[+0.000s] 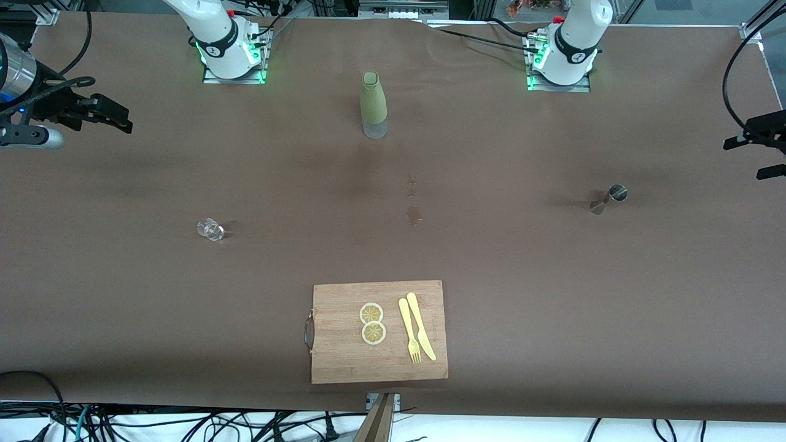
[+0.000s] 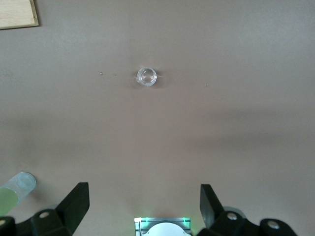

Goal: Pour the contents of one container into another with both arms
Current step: 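Lower the left gripper to the steel jigger while the right gripper reaches the beaker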

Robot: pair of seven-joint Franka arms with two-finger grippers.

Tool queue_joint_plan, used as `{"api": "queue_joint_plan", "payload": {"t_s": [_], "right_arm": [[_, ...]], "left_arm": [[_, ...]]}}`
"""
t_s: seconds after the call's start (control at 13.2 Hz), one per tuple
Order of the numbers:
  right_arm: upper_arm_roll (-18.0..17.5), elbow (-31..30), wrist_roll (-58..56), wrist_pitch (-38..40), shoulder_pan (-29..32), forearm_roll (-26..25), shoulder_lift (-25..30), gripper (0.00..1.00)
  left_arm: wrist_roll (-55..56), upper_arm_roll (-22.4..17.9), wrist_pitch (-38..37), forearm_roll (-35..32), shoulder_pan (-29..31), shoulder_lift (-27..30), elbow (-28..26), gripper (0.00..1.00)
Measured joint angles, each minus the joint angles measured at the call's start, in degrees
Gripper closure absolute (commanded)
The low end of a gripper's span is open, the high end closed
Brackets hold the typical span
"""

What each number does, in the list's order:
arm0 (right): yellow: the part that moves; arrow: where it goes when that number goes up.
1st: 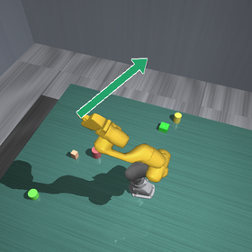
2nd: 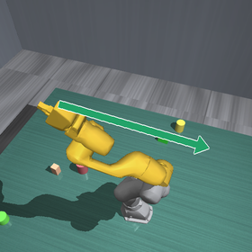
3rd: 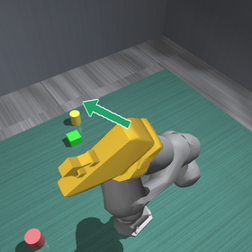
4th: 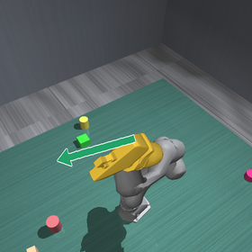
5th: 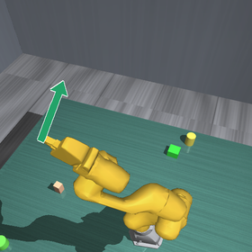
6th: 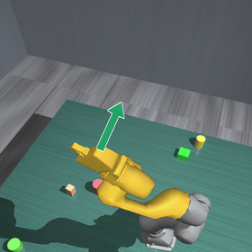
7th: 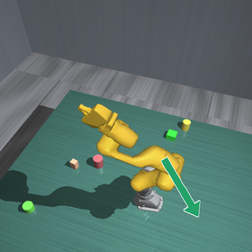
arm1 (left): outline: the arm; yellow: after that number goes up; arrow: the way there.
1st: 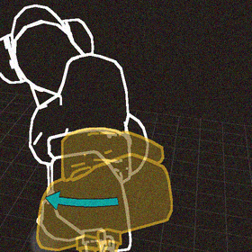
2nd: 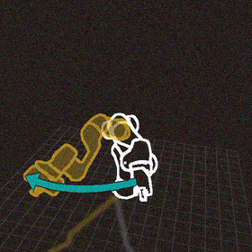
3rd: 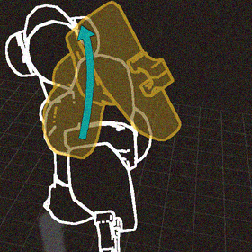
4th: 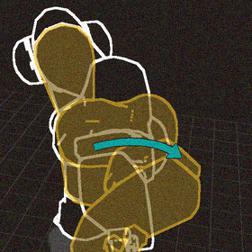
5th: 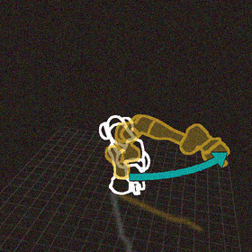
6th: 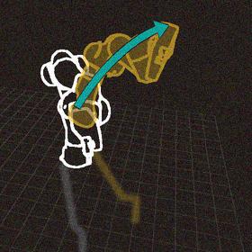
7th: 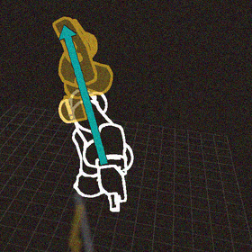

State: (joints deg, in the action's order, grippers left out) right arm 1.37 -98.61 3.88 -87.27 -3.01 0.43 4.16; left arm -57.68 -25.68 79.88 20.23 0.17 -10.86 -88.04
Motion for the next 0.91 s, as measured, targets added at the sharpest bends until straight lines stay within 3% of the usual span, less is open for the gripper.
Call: {"api": "queue_joint_plan", "payload": {"t_s": [0.23, 0.53, 0.68, 0.91], "right_arm": [[-0.05, 0.00, 0.01, -0.06, -0.04, 0.00, -0.06, 0.00], [0.75, -0.16, -1.31, 0.01, 0.43, 0.09, -2.16, 0.00], [2.63, -0.16, -9.14, -0.19, 0.89, 1.73, -4.94, 0.00], [6.99, -0.25, -30.76, -0.14, 2.43, 3.84, -8.86, 0.00]], "left_arm": [[-16.56, -5.08, 0.00, 6.22, 0.46, -1.50, -4.60, 0.00], [-39.11, -6.03, -1.05, 15.17, 5.75, -6.00, -11.20, 0.00], [-49.57, -6.04, -3.14, 19.71, 8.06, -10.17, -12.62, 0.00], [-62.46, -5.99, -5.54, 25.92, 9.52, -17.36, -12.85, 0.00]]}}
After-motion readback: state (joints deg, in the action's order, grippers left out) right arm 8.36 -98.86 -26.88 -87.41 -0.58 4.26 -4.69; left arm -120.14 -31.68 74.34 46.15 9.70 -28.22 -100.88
